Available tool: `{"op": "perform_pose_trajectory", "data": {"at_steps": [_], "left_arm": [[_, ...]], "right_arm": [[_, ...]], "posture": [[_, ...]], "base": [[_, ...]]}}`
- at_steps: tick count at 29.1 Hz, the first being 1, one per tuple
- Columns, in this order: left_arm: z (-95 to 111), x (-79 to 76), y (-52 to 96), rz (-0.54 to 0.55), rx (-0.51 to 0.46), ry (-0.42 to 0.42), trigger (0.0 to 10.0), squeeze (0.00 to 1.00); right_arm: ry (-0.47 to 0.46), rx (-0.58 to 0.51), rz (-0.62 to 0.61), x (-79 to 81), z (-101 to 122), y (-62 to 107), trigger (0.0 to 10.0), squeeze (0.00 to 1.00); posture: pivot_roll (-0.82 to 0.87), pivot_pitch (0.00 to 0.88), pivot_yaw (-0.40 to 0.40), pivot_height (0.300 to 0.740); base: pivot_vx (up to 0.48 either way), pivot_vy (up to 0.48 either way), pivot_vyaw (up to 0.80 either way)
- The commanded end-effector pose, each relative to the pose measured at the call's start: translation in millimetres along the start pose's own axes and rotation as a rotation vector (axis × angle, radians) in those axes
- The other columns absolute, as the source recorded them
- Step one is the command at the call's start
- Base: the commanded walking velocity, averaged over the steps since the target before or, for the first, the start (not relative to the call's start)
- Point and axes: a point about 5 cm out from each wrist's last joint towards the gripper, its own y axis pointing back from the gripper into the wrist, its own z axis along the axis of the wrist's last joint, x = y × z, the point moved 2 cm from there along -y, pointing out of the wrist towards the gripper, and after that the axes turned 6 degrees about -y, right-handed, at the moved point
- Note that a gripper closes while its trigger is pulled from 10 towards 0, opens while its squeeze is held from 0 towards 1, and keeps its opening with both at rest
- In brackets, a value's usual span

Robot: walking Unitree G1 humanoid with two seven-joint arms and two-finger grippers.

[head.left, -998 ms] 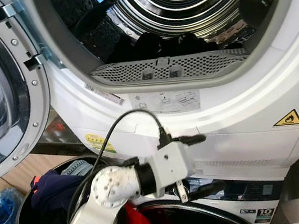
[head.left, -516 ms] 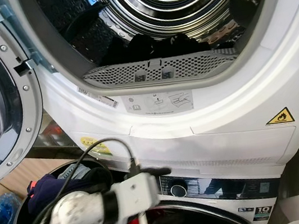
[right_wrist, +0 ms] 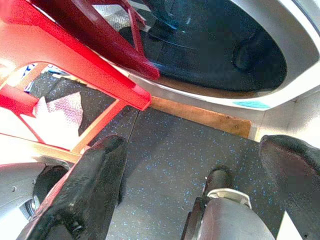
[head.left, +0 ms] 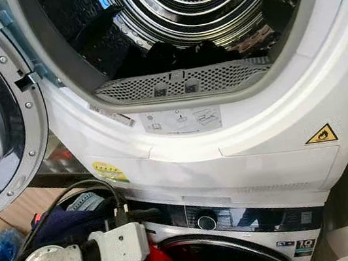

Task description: Clothes washing

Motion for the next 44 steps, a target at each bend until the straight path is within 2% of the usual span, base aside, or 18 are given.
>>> {"op": "perform_pose_trajectory", "data": {"at_steps": [1,5,9,16,25,26,29,31,32,34,37,39,44], "left_arm": [[-19.0,8.5,13.1,0.063,0.085,-0.008,10.0,0.0],[-45.1,10.8,22.3,0.117,0.173,0.029,10.0,0.0],[-53.2,11.9,26.0,0.139,0.202,0.028,10.0,0.0],[-85.4,23.7,46.1,0.251,0.337,0.013,10.0,0.0],[-101.3,29.0,50.8,0.308,0.367,0.064,10.0,0.0],[-105.3,26.6,51.5,0.305,0.361,0.094,10.0,1.0],[-107.9,20.5,52.1,0.278,0.348,0.145,10.0,1.0],[-110.2,9.1,60.3,0.189,0.366,0.149,10.0,1.0],[-110.4,8.1,63.0,0.178,0.369,0.15,10.0,1.0],[-110.3,8.3,67.3,0.169,0.373,0.151,10.0,1.0],[-110.0,12.1,84.2,0.14,0.398,0.135,10.0,1.0],[-108.5,13.2,88.7,0.133,0.399,0.139,10.0,1.0],[-109.1,14.6,100.0,0.096,0.457,0.072,10.0,1.0]], "right_arm": [[0.007,0.013,0.023,8.3,-3.4,0.0,10.0,0.0],[0.008,0.014,0.026,9.1,-3.6,0.0,10.0,0.0],[0.008,0.014,0.027,9.7,-3.7,0.0,10.0,0.0],[0.012,0.014,0.028,9.8,-3.4,-0.1,10.0,0.0],[0.011,0.01,0.03,10.5,-1.4,-0.6,10.0,0.0],[0.012,0.011,0.029,10.0,-1.7,-0.5,10.0,0.0],[0.013,0.013,0.028,9.3,-1.9,-0.4,10.0,0.0],[0.013,0.013,0.025,7.6,-1.6,-0.4,10.0,0.0],[0.014,0.013,0.024,6.9,-1.6,-0.4,10.0,0.0],[0.015,0.015,0.023,5.8,-1.8,-0.3,10.0,0.0],[0.02,0.018,0.021,4.3,-2.1,-0.2,10.0,0.0],[0.021,0.018,0.021,3.7,-2.0,-0.2,10.0,0.0],[0.028,0.016,0.028,5.2,0.0,-0.7,10.0,0.0]], "posture": [[0.05,0.027,0.157,0.74],[0.06,0.029,0.154,0.74],[0.05,0.029,0.153,0.74],[0.06,0.027,0.152,0.74],[0.06,0.025,0.145,0.74],[0.06,0.024,0.144,0.74],[0.05,0.024,0.144,0.74],[0.05,0.024,0.14,0.74],[0.05,0.024,0.14,0.74],[0.05,0.024,0.139,0.74],[0.06,0.025,0.136,0.74],[0.06,0.025,0.134,0.74],[0.07,0.025,0.128,0.74]], "base": [[0.0,0.0,0.0],[0.0,0.0,0.0],[0.0,0.0,0.0],[0.0,0.0,0.0],[0.0,0.0,0.0],[0.0,0.0,0.0],[0.0,0.0,0.0],[0.0,0.0,0.0],[0.0,0.0,0.0],[0.0,0.0,0.0],[0.0,0.0,0.0],[0.0,0.0,0.0],[0.0,0.0,0.0]]}}
